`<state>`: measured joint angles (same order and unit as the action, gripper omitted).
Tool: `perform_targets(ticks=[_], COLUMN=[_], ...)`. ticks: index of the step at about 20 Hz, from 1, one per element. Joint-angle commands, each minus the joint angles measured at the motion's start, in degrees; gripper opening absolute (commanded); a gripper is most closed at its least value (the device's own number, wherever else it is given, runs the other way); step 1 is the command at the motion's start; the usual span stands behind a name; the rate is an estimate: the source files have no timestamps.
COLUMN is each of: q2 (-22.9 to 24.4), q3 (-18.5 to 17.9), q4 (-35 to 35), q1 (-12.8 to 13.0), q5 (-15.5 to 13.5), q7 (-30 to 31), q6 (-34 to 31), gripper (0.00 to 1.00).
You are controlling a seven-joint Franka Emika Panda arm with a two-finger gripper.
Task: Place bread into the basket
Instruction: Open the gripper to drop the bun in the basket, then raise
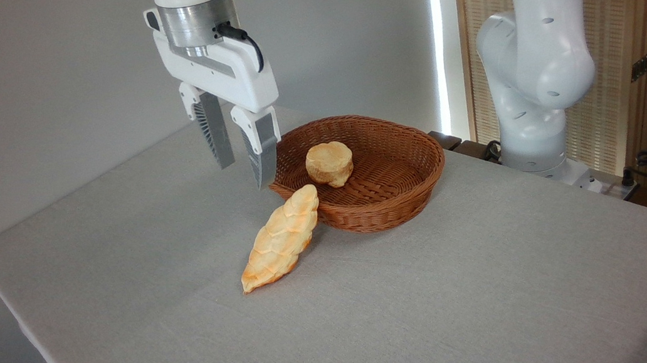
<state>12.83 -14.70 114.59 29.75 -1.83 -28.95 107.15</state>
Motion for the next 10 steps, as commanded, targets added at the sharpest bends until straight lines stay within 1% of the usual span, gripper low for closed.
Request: perform_targets(ticks=[1,2,6,8,10], q2=[-2.4,-2.7,-4.6,-5.6,-6.1], q3=[0.2,-0.7,-4.2,-4.7,-4.8], q4=[-1.6,-1.7,-4.0,-4.8,-5.0], q1=[-4.6,-5.5,-5.6,-5.7,-6.9], q5=[0.4,0.4,0.4,0.3,0.3], q7=[-1.8,-2.8,-4.4,-4.3,-4.4], q6=[3.9,4.5,4.7,4.7,4.8], gripper=[1.00,1.00,1.00,1.00,1.00])
